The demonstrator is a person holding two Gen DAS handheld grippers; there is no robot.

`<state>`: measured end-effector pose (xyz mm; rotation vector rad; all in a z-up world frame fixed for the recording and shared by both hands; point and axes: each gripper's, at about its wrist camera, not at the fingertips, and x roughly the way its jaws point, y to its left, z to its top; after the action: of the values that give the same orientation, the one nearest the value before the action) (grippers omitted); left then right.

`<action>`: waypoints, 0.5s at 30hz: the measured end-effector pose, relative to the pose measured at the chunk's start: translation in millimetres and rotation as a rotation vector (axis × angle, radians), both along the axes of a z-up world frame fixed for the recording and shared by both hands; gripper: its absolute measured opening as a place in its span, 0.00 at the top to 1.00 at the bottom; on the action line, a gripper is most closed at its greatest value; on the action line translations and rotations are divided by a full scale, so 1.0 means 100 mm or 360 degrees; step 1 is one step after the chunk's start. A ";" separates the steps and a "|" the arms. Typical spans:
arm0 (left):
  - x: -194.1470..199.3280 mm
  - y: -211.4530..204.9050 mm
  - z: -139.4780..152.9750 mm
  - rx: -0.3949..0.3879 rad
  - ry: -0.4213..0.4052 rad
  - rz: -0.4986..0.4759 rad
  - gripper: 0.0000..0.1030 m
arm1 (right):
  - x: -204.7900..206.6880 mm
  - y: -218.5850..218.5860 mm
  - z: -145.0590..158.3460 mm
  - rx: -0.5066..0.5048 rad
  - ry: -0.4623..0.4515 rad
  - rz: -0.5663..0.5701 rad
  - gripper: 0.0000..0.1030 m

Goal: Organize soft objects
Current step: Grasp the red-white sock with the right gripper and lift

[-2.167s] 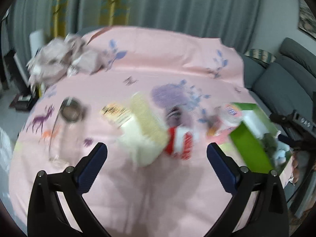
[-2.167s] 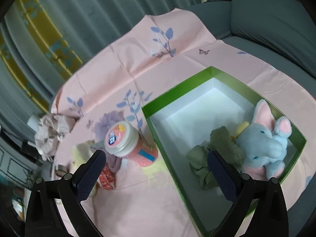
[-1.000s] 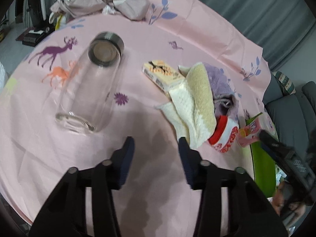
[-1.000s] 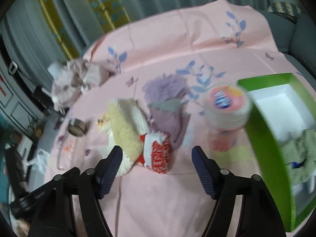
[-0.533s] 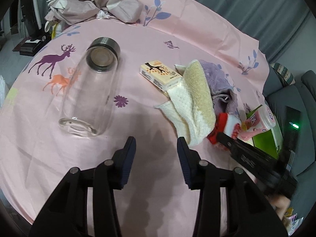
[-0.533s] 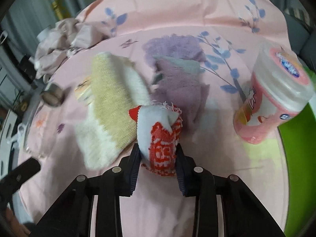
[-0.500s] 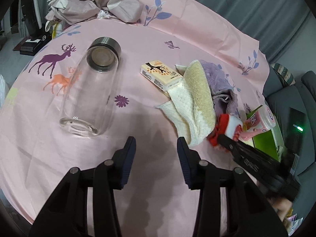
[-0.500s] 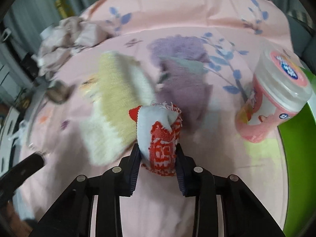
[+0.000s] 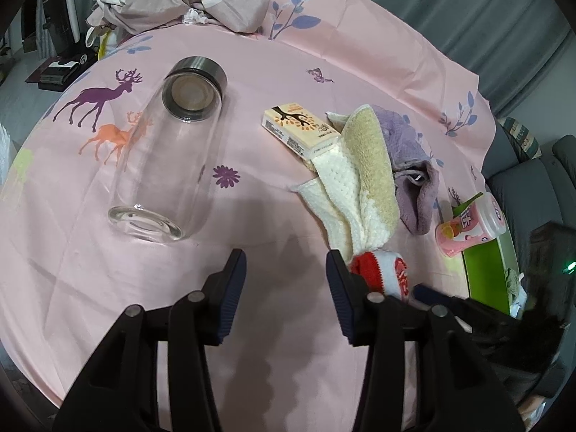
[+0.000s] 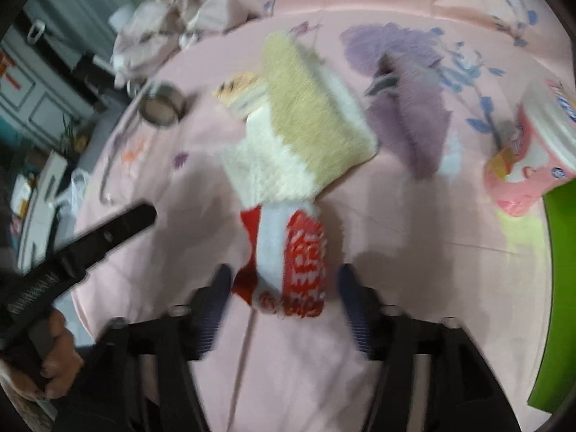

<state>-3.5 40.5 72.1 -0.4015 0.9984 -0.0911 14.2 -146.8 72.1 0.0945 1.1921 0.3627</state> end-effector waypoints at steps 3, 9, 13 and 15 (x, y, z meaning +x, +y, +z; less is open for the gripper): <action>-0.01 -0.05 -0.01 -0.0032 -0.0005 -0.0030 0.41 | 0.00 -0.14 0.11 0.0067 -0.0050 -0.0080 0.33; -0.01 -0.33 -0.11 -0.0034 0.0030 -0.0188 0.43 | 0.04 -0.32 0.14 0.0239 -0.0069 -0.0173 0.33; 0.00 -0.54 -0.25 -0.0161 0.0096 -0.0343 0.43 | 0.06 -0.27 0.08 0.0261 -0.0035 -0.0151 0.34; 0.02 -0.61 -0.32 -0.0145 0.0120 -0.0349 0.49 | 0.04 -0.24 0.05 0.0218 -0.0023 -0.0136 0.46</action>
<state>-1.4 -20.3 39.9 -0.3797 1.1131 -0.3221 18.6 -170.8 76.9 0.2606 1.1445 0.3690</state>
